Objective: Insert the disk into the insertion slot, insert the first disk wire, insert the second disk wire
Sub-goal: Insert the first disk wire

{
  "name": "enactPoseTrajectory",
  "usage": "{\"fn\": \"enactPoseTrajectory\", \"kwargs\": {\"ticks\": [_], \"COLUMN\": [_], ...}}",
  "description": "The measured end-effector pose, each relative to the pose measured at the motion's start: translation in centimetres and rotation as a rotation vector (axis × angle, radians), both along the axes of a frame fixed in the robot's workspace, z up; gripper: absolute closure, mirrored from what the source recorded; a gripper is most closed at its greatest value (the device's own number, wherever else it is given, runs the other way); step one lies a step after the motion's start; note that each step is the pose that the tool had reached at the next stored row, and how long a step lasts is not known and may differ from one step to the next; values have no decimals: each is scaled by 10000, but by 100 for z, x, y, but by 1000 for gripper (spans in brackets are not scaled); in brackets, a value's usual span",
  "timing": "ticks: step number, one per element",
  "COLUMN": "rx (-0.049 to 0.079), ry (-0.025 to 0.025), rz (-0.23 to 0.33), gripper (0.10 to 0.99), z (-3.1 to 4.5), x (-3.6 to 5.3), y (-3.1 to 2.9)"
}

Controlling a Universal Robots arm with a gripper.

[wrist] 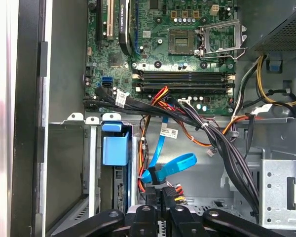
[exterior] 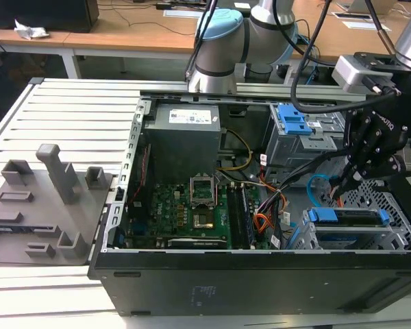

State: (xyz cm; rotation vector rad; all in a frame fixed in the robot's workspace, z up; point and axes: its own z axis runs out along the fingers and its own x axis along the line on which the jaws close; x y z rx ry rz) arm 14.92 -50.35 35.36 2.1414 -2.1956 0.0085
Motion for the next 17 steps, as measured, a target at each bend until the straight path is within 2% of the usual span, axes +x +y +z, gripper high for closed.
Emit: {"fn": "enactPoseTrajectory", "kwargs": {"ticks": [2,3,9,16,17], "rx": [0,0,-5,-6,-5], "ry": [5,18,19,19,19], "rz": [2,0,1,1,0], "gripper": [922,922,922,922,922], "z": [-1,-2,-2,-2,-3], "x": [32,92,104,103,103], "y": [1,0,-15,-153,-188]}}
